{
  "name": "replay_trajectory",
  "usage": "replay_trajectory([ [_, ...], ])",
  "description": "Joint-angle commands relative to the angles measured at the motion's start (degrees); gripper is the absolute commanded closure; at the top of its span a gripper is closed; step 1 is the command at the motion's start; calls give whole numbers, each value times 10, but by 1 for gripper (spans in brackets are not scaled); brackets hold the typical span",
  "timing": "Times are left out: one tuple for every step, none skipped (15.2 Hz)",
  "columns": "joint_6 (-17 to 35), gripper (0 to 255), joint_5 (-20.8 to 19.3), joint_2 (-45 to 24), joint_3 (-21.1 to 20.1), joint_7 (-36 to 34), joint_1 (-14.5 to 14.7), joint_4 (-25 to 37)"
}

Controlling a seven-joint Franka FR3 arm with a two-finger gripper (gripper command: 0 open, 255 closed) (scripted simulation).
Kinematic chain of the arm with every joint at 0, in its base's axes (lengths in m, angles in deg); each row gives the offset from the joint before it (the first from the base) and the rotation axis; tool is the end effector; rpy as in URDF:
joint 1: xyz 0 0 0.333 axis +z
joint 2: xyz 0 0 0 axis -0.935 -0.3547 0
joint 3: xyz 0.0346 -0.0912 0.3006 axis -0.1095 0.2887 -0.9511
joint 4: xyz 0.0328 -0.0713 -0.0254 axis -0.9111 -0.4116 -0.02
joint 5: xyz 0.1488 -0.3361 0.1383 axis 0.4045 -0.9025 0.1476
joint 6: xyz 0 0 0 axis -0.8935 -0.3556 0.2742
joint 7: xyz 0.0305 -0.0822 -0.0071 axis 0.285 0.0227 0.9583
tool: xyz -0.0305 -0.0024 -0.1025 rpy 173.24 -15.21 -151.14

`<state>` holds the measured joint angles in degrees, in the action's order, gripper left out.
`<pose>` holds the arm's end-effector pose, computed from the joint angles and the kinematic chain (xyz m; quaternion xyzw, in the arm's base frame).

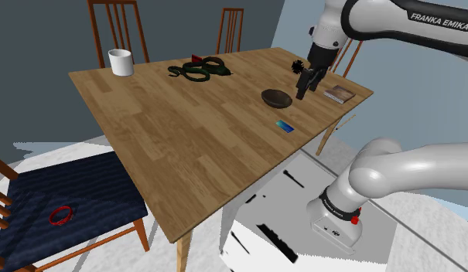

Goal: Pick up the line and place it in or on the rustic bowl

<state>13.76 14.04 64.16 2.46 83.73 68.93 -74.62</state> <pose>0.3001 0.0008 0.5708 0.9992 0.0112 -0.0168 0.0359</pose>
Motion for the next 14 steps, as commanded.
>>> replay_trajectory([
  [0, 0, 0, 0, 0, 0, 0, 0],
  [23, 0, -4, 0, 7, 4, -3, -17],
  [46, 0, -8, -2, 14, 9, -6, -33],
  [69, 0, -12, -4, 22, 13, -10, -48],
  [93, 0, -16, -7, 29, 17, -13, -62],
  [117, 0, -20, -12, 36, 21, -17, -76],
  [141, 0, -24, -18, 44, 26, -21, -88],
  [166, 0, -28, -25, 52, 30, -24, -100],
  [191, 0, -32, -34, 60, 35, -28, -111],
  [217, 0, -36, -43, 68, 39, -32, -122],
  [243, 0, -39, -54, 76, 44, -35, -131],
  [269, 0, -43, -67, 84, 48, -38, -139],
  [296, 0, -46, -80, 93, 53, -42, -146],
  [323, 0, -48, -95, 101, 58, -45, -152],
])
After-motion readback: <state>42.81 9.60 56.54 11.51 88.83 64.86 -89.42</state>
